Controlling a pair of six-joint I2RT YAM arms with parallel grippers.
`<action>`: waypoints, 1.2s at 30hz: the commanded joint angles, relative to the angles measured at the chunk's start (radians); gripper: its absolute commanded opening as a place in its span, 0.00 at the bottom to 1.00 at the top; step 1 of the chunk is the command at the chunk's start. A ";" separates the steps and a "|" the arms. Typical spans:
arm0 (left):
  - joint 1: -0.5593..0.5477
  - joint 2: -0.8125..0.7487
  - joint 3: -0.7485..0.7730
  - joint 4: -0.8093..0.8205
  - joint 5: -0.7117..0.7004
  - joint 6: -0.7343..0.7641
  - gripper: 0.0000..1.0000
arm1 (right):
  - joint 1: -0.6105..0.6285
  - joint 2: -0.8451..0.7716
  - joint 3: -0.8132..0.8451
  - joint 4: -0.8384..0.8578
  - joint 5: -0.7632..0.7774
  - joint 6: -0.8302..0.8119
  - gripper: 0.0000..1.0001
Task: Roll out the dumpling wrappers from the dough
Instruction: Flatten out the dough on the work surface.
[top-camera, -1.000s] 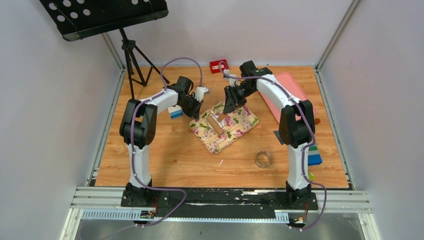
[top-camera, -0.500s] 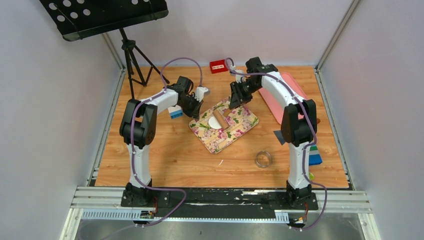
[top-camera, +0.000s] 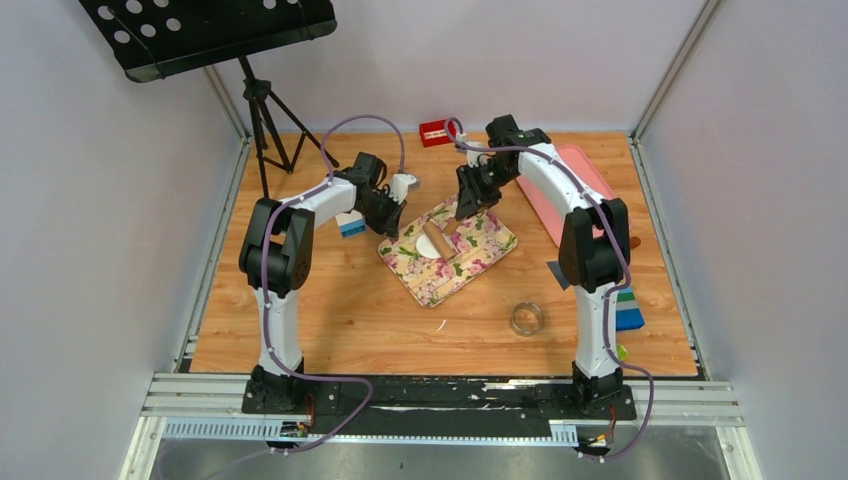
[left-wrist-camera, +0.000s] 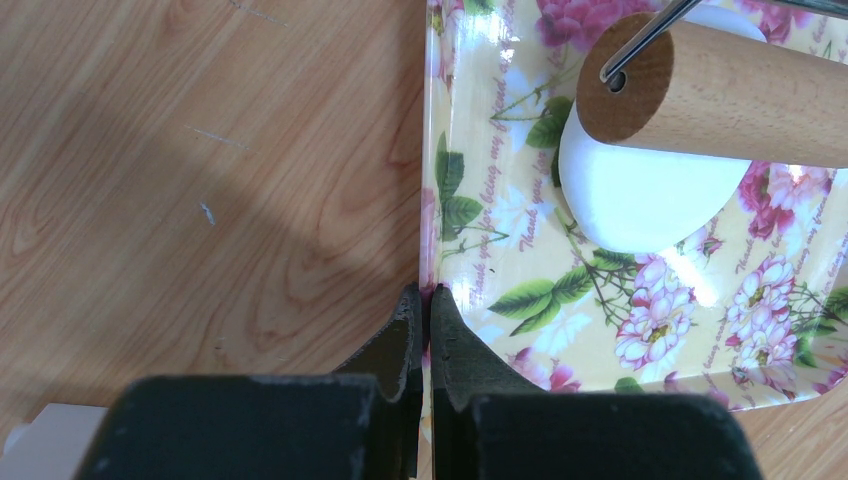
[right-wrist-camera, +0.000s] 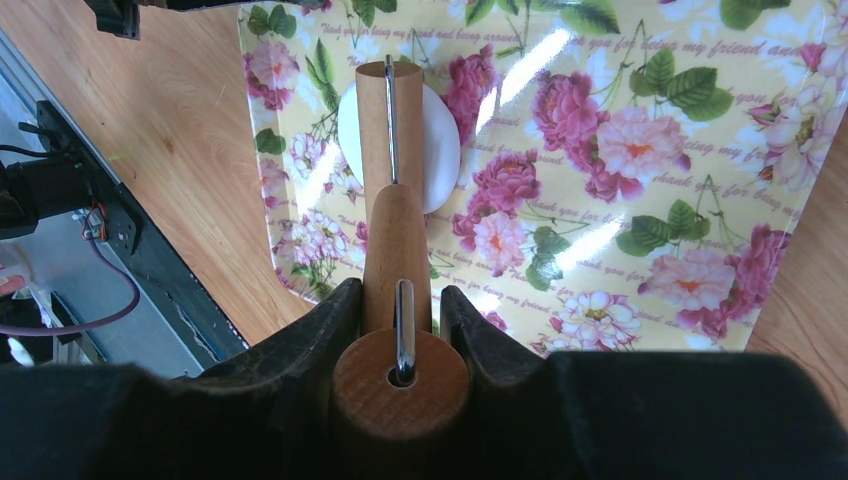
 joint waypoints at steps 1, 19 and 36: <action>-0.012 0.019 0.004 -0.003 -0.021 0.011 0.00 | 0.015 0.083 0.017 -0.034 0.180 -0.035 0.00; -0.012 0.019 0.003 -0.003 -0.019 0.011 0.00 | 0.068 0.133 0.023 -0.050 0.199 -0.042 0.00; -0.012 0.020 0.004 -0.003 -0.020 0.012 0.00 | 0.090 0.161 0.045 -0.062 0.199 -0.043 0.00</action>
